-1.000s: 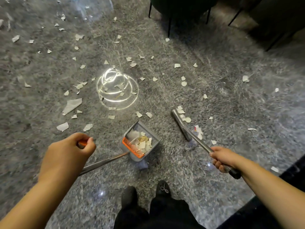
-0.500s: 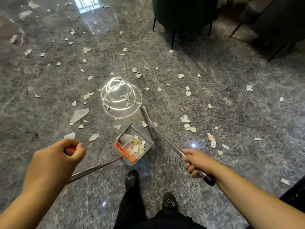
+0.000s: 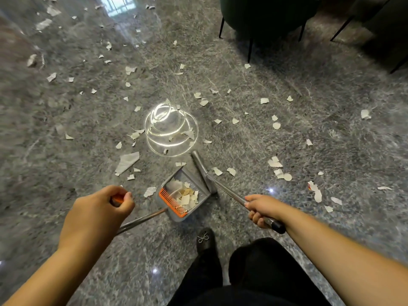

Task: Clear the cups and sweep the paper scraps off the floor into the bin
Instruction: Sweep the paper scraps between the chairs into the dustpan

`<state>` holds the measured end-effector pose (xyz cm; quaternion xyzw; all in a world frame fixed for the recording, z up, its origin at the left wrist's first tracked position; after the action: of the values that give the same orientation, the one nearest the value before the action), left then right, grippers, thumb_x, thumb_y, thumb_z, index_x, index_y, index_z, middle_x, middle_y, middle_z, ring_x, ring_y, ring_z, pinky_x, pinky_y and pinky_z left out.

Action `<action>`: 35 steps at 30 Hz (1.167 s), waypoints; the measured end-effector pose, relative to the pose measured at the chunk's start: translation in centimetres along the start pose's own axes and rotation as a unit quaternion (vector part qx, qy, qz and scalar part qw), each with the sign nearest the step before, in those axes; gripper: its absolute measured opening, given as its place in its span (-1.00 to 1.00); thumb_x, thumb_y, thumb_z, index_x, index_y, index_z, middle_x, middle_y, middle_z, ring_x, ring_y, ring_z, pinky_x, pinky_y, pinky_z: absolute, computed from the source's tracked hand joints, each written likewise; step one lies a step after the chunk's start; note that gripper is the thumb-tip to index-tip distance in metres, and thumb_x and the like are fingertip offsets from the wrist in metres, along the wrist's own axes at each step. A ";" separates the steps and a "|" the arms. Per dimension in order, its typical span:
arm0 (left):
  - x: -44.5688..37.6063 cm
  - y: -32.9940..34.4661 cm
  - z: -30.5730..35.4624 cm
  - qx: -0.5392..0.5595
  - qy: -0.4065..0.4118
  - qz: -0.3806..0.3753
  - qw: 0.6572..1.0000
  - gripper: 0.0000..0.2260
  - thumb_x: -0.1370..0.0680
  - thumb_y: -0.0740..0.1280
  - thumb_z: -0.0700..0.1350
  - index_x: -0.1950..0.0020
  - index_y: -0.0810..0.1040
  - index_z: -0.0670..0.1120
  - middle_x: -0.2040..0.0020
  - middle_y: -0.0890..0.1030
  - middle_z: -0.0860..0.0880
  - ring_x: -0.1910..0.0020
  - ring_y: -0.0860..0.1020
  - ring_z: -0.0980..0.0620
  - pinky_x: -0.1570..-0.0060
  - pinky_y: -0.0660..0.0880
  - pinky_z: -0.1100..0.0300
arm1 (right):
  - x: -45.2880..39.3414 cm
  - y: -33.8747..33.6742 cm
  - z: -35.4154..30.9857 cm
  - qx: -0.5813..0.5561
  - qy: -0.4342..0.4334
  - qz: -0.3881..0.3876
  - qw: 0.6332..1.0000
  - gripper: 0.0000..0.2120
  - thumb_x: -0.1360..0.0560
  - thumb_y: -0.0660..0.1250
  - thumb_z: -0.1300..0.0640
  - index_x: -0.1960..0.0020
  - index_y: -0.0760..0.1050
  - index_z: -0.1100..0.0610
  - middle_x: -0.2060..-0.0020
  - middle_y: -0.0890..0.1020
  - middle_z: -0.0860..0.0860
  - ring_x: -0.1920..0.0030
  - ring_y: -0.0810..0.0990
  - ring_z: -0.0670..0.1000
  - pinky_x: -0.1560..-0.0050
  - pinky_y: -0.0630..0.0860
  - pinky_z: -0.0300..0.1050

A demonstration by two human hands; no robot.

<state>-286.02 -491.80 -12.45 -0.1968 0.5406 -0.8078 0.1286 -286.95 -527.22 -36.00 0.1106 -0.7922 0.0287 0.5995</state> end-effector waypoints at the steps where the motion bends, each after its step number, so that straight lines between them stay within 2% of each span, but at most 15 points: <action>1: -0.6 0.0 0.0 0.000 -0.001 -0.004 1.000 -0.91 -0.47 0.45 -0.02 0.22 0.60 0.10 0.39 0.59 0.13 0.33 0.56 -0.01 0.30 0.46 0.13 | -0.3 0.2 -0.5 -0.012 0.004 0.000 1.000 -0.61 -0.65 0.05 0.23 -0.44 0.21 -0.01 0.41 0.31 0.03 0.66 0.25 -0.17 0.66 0.21 -0.41; 3: -1.5 0.2 0.3 -0.003 0.000 -0.009 1.000 -0.88 -0.48 0.45 -0.01 0.24 0.57 0.13 0.39 0.57 0.18 0.35 0.54 0.04 0.32 0.41 0.16 | -0.4 0.3 -1.4 -0.038 0.012 -0.001 0.999 -0.62 -0.66 0.03 0.23 -0.44 0.22 -0.03 0.42 0.29 0.02 0.68 0.24 -0.18 0.67 0.19 -0.42; 8: -2.8 1.7 3.1 -0.017 -0.003 -0.026 1.000 -0.88 -0.47 0.45 0.02 0.25 0.58 0.15 0.41 0.58 0.15 0.34 0.55 -0.01 0.33 0.40 0.16 | -0.5 -2.4 -3.1 -0.069 0.023 0.017 0.997 -0.65 -0.66 0.02 0.19 -0.42 0.26 -0.01 0.42 0.29 0.01 0.69 0.23 -0.18 0.67 0.16 -0.43; 11: -3.6 2.9 6.6 -0.023 0.008 -0.033 0.999 -0.91 -0.48 0.44 0.00 0.22 0.61 0.10 0.40 0.58 0.10 0.33 0.55 -0.07 0.31 0.43 0.13 | 0.0 -6.3 -3.0 -0.074 0.020 0.044 0.996 -0.63 -0.65 0.02 0.21 -0.43 0.26 0.01 0.42 0.29 0.02 0.69 0.24 -0.17 0.66 0.17 -0.43; 16: -4.6 5.7 13.4 -0.033 0.031 -0.054 0.998 -0.84 -0.49 0.42 0.02 0.26 0.52 0.16 0.44 0.51 0.15 0.39 0.45 -0.01 0.35 0.32 0.16 | 2.0 -14.9 -2.4 -0.148 0.022 0.080 0.986 -0.61 -0.64 -0.02 0.25 -0.42 0.27 0.02 0.44 0.25 0.02 0.72 0.21 -0.17 0.68 0.15 -0.46; 18: -4.8 7.1 16.2 -0.034 0.043 -0.066 0.996 -0.86 -0.50 0.41 0.03 0.24 0.53 0.15 0.42 0.51 0.13 0.36 0.46 -0.03 0.35 0.32 0.16 | 2.4 -18.4 -1.9 -0.174 0.025 0.093 0.980 -0.67 -0.64 -0.02 0.24 -0.26 0.35 -0.08 0.46 0.26 0.01 0.72 0.20 -0.16 0.68 0.15 -0.45; 21: -5.0 9.3 20.8 -0.039 0.069 -0.078 0.994 -0.92 -0.51 0.40 0.03 0.14 0.64 0.06 0.40 0.53 0.07 0.31 0.51 -0.09 0.31 0.34 0.15 | 2.6 -22.7 -0.4 -0.214 0.045 0.090 0.972 -0.82 -0.63 0.01 0.19 0.09 0.33 0.05 0.54 0.27 -0.01 0.72 0.19 -0.16 0.67 0.15 -0.45; 23: -4.9 10.5 24.1 -0.043 0.092 -0.075 0.992 -0.90 -0.51 0.40 0.03 0.07 0.67 0.03 0.37 0.55 0.03 0.28 0.53 -0.11 0.28 0.36 0.15 | 2.7 -25.6 0.7 -0.236 0.052 0.094 0.966 -0.79 -0.62 0.02 0.20 0.17 0.28 0.07 0.56 0.28 -0.01 0.72 0.19 -0.14 0.67 0.16 -0.45; 27: -4.5 13.2 30.4 -0.038 0.127 -0.098 0.986 -0.87 -0.52 0.39 0.03 0.02 0.67 0.03 0.34 0.57 0.08 0.27 0.51 -0.05 0.26 0.37 0.15 | 3.9 -30.1 2.6 -0.284 0.047 0.104 0.952 -0.78 -0.63 0.00 0.21 0.15 0.29 0.04 0.61 0.29 -0.01 0.71 0.20 -0.14 0.68 0.15 -0.42; 30: -3.9 15.0 35.0 -0.036 0.153 -0.112 0.981 -0.89 -0.52 0.38 0.04 0.05 0.65 0.04 0.35 0.57 0.12 0.29 0.50 -0.02 0.27 0.36 0.15 | 5.2 -33.0 4.1 -0.306 0.023 0.122 0.944 -0.77 -0.64 0.00 0.24 0.14 0.31 0.05 0.59 0.28 0.01 0.72 0.19 -0.15 0.67 0.15 -0.44; 32: -3.3 16.0 37.8 -0.036 0.176 -0.114 0.977 -0.90 -0.52 0.38 0.03 0.07 0.64 0.04 0.35 0.58 0.10 0.32 0.50 -0.03 0.27 0.37 0.14 | 6.2 -34.9 5.2 -0.313 0.014 0.146 0.939 -0.77 -0.65 0.01 0.26 -0.06 0.42 0.07 0.51 0.27 0.04 0.72 0.20 -0.15 0.66 0.15 -0.44; 33: -2.9 16.5 39.2 -0.038 0.188 -0.116 0.975 -0.90 -0.52 0.38 0.04 0.08 0.64 0.05 0.35 0.58 0.08 0.32 0.50 -0.04 0.26 0.38 0.14 | 6.5 -35.7 5.8 -0.313 0.009 0.157 0.937 -0.75 -0.65 0.02 0.28 -0.22 0.39 0.14 0.47 0.27 0.04 0.72 0.21 -0.14 0.65 0.15 -0.44; 35: -2.2 17.4 41.6 -0.038 0.210 -0.121 0.969 -0.90 -0.52 0.38 0.03 0.09 0.65 0.03 0.37 0.57 0.09 0.32 0.51 -0.07 0.27 0.39 0.13 | 6.9 -37.1 7.2 -0.319 0.013 0.176 0.931 -0.71 -0.64 0.02 0.30 -0.35 0.28 0.23 0.44 0.29 0.06 0.70 0.22 -0.14 0.64 0.17 -0.42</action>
<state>-265.16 -531.79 -14.81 -0.0914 0.5579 -0.8195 -0.0940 -287.74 -565.58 -34.62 -0.2280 -0.7588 -0.1191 0.5984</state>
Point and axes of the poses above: each hand's wrist, its own x-axis away from the middle knuckle, its own y-axis out of the palm, z = x × y, the point moved 10 cm from there along -x, towards the middle knuckle
